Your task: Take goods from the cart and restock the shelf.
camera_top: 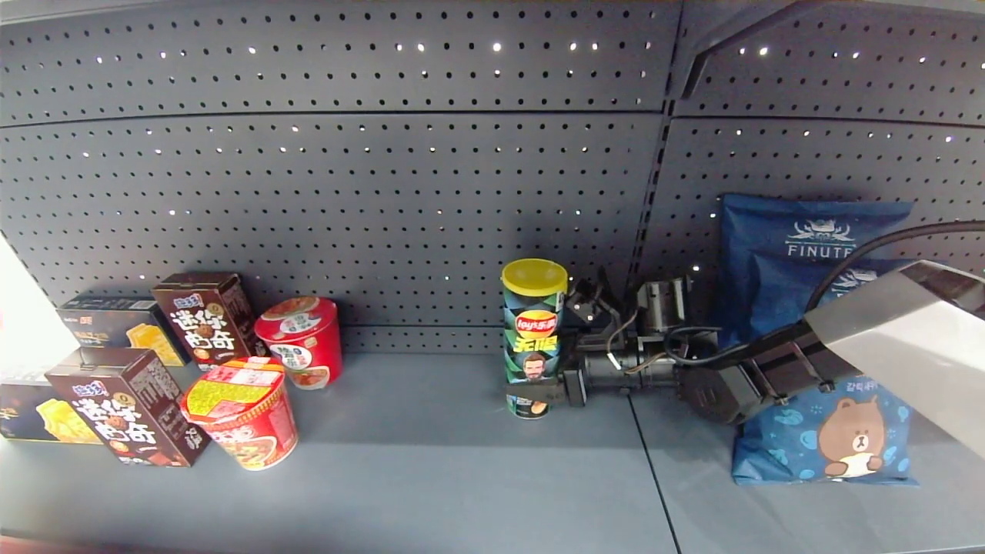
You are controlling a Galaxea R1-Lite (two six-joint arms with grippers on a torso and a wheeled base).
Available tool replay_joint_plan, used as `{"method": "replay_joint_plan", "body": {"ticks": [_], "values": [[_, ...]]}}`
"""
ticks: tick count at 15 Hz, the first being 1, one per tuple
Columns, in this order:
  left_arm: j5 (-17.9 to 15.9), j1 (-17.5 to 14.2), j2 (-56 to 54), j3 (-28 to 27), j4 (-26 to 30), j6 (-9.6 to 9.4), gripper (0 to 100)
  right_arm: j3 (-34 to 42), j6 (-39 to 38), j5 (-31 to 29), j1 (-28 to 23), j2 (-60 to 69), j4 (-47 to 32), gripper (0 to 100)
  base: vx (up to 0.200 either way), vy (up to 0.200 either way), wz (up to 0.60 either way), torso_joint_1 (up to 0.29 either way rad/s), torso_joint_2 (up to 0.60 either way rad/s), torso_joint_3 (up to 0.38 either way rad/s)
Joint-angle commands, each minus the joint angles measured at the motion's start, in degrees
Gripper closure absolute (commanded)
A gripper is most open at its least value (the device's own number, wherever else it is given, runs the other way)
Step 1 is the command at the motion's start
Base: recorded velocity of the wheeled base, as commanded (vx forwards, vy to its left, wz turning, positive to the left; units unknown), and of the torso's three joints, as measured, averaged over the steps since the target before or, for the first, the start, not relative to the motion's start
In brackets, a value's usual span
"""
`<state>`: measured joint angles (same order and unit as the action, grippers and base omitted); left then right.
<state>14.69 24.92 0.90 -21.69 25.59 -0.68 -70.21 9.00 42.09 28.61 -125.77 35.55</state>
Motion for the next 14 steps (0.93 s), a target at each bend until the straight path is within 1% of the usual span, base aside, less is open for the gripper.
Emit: {"method": "replay_joint_plan", "body": {"ticks": [1, 2, 8, 9, 10, 14], "values": [[0.0, 0.0, 0.0, 0.1, 0.0, -0.02, 100, 0.7, 0.1, 0.6, 0.1, 0.4, 0.3, 0, 0.0, 0.0, 0.0, 0.0, 0.0, 0.0], [0.1, 0.0, -0.2, -0.1, 0.0, -0.02, 100, 0.6, -0.4, -0.2, 0.8, 0.4, 1.1, 100, 0.0, 0.0, 0.0, 0.0, 0.0, 0.0], [0.1, 0.0, -0.5, 0.0, 0.0, -0.02, 100, 2.4, -1.4, -1.8, 1.9, 2.6, 1.2, 100, 0.0, 0.0, 0.0, 0.0, 0.0, 0.0], [0.1, 0.0, -0.6, 0.0, 0.0, -0.02, 100, 6.4, -1.4, -1.6, 2.3, 6.2, 3.3, 100, 0.0, 0.0, 0.0, 0.0, 0.0, 0.0], [0.0, 0.0, -0.8, -0.1, 0.0, -0.02, 100, 8.8, -1.5, -1.1, 2.3, 8.4, 4.6, 100, 0.0, 0.0, 0.0, 0.0, 0.0, 0.0], [0.0, 0.0, -0.9, -0.3, -0.1, -0.11, 100, 20.5, -1.3, -0.9, 2.4, 20.6, 4.7, 100, 0.0, 0.0, 0.0, 0.0, 0.0, 0.0]]}}
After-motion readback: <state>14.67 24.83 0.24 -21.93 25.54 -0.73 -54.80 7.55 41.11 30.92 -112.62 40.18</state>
